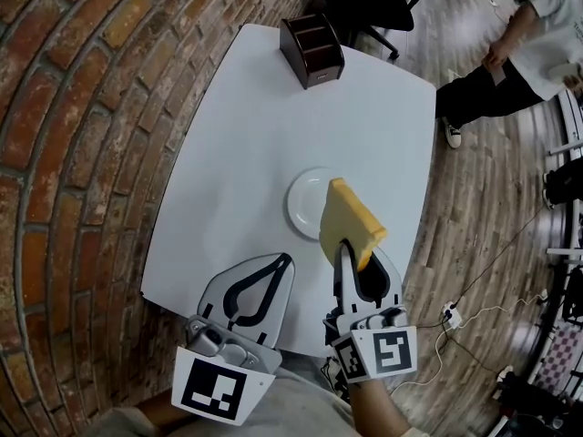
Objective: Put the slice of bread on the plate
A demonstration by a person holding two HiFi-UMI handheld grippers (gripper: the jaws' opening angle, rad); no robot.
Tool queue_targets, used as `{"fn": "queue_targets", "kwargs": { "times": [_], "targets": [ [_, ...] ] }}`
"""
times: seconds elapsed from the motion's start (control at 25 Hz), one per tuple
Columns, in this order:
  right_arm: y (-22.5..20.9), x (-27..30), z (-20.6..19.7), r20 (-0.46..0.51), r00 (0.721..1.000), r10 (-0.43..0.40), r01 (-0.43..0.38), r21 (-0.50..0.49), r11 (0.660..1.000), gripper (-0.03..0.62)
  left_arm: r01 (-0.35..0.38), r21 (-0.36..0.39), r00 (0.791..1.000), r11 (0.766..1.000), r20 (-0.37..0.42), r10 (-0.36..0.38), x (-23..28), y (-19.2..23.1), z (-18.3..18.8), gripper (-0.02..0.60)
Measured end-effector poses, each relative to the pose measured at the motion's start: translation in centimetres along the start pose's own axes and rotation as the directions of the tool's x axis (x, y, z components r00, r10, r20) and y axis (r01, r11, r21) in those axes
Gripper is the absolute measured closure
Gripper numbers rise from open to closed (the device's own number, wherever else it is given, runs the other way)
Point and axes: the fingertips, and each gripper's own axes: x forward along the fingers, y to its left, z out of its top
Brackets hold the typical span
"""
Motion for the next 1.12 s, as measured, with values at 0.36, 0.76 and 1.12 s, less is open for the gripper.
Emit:
{"fn": "queue_targets", "kwargs": {
  "times": [0.36,0.76,1.12],
  "targets": [
    [-0.4,2.1,-1.7,-0.048,0.999,0.016,-0.015,0.017,1.0,0.497,-0.01,-0.009,1.0,1.0,-0.017,0.009,0.9,0.8,-0.3,0.572],
    [-0.7,4.1,-3.5,-0.089,0.995,0.032,-0.03,0.02,0.999,0.497,-0.015,-0.013,0.999,1.0,-0.034,0.015,1.6,1.3,-0.8,0.572],
    [-1.1,5.4,-4.5,-0.106,0.994,0.037,-0.034,0.033,0.999,0.497,-0.023,-0.022,0.999,0.999,-0.041,0.022,2.3,1.6,-1.0,0.572]
  ]
}}
